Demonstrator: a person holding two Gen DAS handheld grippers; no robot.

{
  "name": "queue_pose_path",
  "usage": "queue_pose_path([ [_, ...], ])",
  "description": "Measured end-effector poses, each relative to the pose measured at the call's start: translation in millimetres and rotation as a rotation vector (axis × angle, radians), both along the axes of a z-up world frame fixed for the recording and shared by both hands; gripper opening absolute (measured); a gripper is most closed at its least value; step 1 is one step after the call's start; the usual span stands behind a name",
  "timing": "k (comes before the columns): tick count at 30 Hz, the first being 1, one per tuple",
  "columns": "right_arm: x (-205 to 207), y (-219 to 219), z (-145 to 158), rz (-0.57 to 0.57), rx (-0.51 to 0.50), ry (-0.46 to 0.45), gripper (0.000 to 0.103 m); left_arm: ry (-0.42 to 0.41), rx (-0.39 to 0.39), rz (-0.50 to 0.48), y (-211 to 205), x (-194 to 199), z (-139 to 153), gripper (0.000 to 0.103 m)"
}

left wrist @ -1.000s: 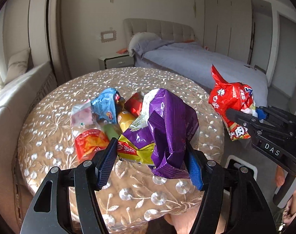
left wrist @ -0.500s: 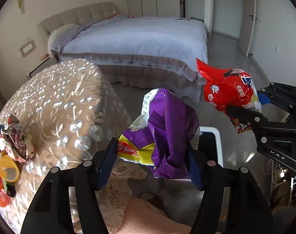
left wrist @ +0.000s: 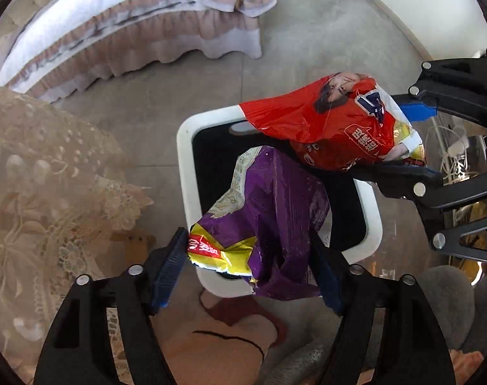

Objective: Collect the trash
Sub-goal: 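Carry both bags over the white bin and open both tools to drop them, then move both open tools back over the table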

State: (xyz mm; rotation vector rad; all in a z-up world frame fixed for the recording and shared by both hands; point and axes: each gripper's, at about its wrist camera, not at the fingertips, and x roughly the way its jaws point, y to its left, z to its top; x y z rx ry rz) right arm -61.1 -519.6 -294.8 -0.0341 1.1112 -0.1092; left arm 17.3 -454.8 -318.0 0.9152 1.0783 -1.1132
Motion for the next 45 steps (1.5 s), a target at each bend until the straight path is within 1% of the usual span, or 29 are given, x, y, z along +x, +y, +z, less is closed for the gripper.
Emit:
queue_pose_path([
  [1,-2,-2,-5,0.003,0.007,0.016,0.094,0.007,0.010,-0.009,-3,0,-6,0.098],
  [2,-5,-5,-8,0.006,-0.005,0.011,0.098,0.021,0.018,-0.019,-10,1,-10,0.098],
  [5,-11,-11,-18,0.003,-0.015,0.050,0.099,0.055,0.028,-0.024,-14,2,-19,0.098],
  [8,-13,-12,-21,-0.011,-0.020,0.063,0.099,0.066,0.004,-0.033,-14,0,-17,0.098],
  [9,-14,-12,-20,-0.015,-0.020,0.062,0.099,0.065,-0.004,-0.033,-16,2,-18,0.098],
  [14,-14,-15,-8,-0.037,-0.024,0.027,0.099,0.046,-0.051,-0.035,-16,2,-5,0.098],
  [20,-13,-12,21,-0.045,-0.050,-0.039,0.099,-0.014,-0.127,-0.031,-6,-2,27,0.098],
  [27,-14,5,67,-0.041,-0.095,-0.126,0.099,-0.109,-0.245,0.019,17,-1,80,0.098],
  [31,-13,20,106,-0.063,-0.119,-0.207,0.099,-0.211,-0.317,0.087,40,1,118,0.098],
  [33,-11,32,125,-0.065,-0.155,-0.264,0.099,-0.251,-0.349,0.138,56,6,139,0.098],
  [36,-7,50,152,-0.047,-0.173,-0.356,0.099,-0.318,-0.402,0.210,83,11,169,0.098],
  [38,-4,63,168,-0.032,-0.166,-0.408,0.099,-0.367,-0.440,0.258,103,14,187,0.098],
  [41,4,82,188,-0.008,-0.143,-0.486,0.099,-0.403,-0.471,0.352,133,22,209,0.098],
  [45,19,107,206,0.032,-0.100,-0.565,0.099,-0.428,-0.502,0.487,175,34,227,0.098],
])
